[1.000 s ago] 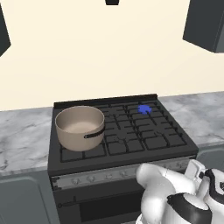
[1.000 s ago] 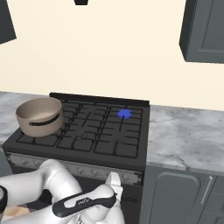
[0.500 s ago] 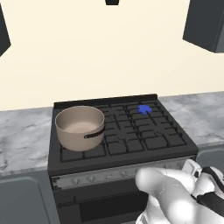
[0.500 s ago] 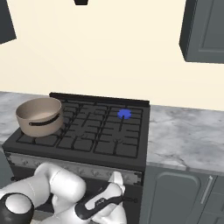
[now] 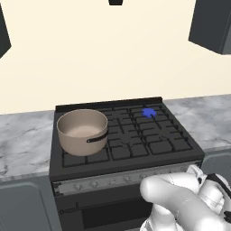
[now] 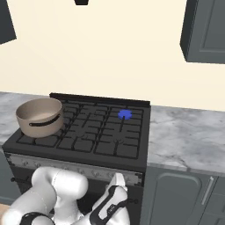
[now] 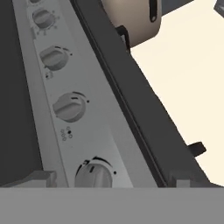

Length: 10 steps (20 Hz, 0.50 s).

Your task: Turn off the rear right burner of the stove.

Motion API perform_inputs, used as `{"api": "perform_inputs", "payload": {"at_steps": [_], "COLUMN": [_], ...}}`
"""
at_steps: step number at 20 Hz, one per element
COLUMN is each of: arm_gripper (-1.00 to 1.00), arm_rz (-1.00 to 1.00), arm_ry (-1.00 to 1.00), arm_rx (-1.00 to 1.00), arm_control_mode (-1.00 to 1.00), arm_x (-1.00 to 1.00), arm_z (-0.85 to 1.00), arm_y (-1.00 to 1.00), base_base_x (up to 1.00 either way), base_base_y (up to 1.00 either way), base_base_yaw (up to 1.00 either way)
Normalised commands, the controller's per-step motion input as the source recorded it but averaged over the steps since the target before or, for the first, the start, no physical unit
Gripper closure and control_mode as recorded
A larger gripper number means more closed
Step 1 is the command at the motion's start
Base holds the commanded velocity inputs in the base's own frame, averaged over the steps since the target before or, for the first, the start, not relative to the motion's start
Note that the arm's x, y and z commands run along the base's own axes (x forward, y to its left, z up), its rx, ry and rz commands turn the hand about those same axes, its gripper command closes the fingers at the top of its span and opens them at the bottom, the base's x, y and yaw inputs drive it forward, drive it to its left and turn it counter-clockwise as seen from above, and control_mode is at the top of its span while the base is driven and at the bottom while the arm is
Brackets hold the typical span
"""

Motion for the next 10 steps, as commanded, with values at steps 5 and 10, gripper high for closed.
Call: {"api": "perform_inputs", "payload": {"at_steps": [5, 10], "arm_gripper": [-1.00, -1.00], "arm_rz": [0.00, 0.00], "arm_ry": [0.00, 0.00], "arm_rx": [0.00, 0.01], "arm_control_mode": [-1.00, -1.00], "arm_x": [0.42, 0.27], "arm_z": [-0.21, -0.24], "arm_y": [0.00, 0.02], "base_base_x": [0.00, 0.00], "base_base_y": [0.00, 0.00], "base_base_yaw": [0.00, 0.00]}}
